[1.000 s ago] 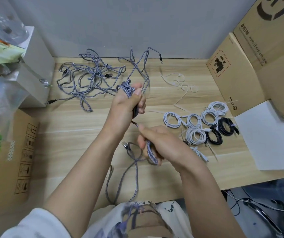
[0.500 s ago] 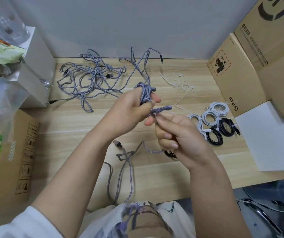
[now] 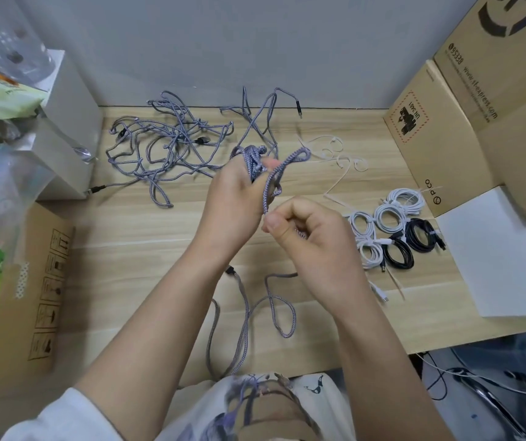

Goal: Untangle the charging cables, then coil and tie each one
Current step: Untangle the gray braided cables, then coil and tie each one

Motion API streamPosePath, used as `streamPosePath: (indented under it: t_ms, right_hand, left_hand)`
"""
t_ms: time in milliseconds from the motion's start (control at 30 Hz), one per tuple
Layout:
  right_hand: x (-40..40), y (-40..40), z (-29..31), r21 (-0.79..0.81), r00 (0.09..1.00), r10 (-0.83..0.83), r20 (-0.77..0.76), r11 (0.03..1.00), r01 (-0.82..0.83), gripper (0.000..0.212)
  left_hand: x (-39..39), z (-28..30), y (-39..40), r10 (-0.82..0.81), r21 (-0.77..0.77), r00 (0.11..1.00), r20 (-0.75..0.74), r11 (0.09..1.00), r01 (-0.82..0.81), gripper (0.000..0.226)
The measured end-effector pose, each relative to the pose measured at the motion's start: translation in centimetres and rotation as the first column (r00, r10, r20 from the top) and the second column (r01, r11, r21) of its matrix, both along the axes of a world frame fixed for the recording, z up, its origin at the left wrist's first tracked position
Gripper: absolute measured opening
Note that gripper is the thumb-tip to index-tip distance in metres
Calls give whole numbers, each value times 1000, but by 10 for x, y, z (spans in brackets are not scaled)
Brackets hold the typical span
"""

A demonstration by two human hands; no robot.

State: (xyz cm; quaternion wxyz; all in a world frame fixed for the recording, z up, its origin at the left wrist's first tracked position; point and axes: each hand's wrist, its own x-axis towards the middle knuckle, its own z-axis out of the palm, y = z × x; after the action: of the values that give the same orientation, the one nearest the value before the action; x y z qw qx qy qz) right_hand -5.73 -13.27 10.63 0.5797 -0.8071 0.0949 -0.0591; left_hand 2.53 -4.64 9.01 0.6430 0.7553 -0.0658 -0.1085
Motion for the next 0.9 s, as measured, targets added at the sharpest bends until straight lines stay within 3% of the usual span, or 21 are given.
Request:
streamPosePath:
  t_ms: [100, 200, 300, 400, 600, 733, 900]
  right_hand:
    - [-1, 4, 4, -138, 989, -66, 129, 987, 84, 21]
    - [5, -6, 10, -186, 955, -189, 228, 954, 233, 22]
    - [12, -24, 9, -243, 925, -290, 244, 906, 348, 18]
    - [18, -36, 0, -302, 924, -328, 194, 876, 375, 24]
    - [30, -45, -13, -348, 980, -193, -48, 923, 164, 32]
    - [28, -33, -17, -145, 988, 89, -129, 984, -107, 30]
    - [26, -22, -16, 67, 974, 220, -59, 974, -216, 31]
  left_hand:
    - [-6, -1, 4, -78, 232, 983, 169, 972, 38, 17]
    - [-8, -1, 7, -158, 310, 964, 212, 947, 87, 19]
    - [-8, 4, 10, -214, 243, 969, 125, 953, 179, 28]
    - [-11, 13, 13, -285, 66, 958, 35, 957, 282, 25]
    - [-11, 24, 15, -278, -189, 961, -5, 944, 272, 18]
    - [-10, 28, 15, -256, -278, 966, 36, 926, 255, 13]
    - [-8, 21, 13, -82, -245, 992, 93, 964, 102, 23]
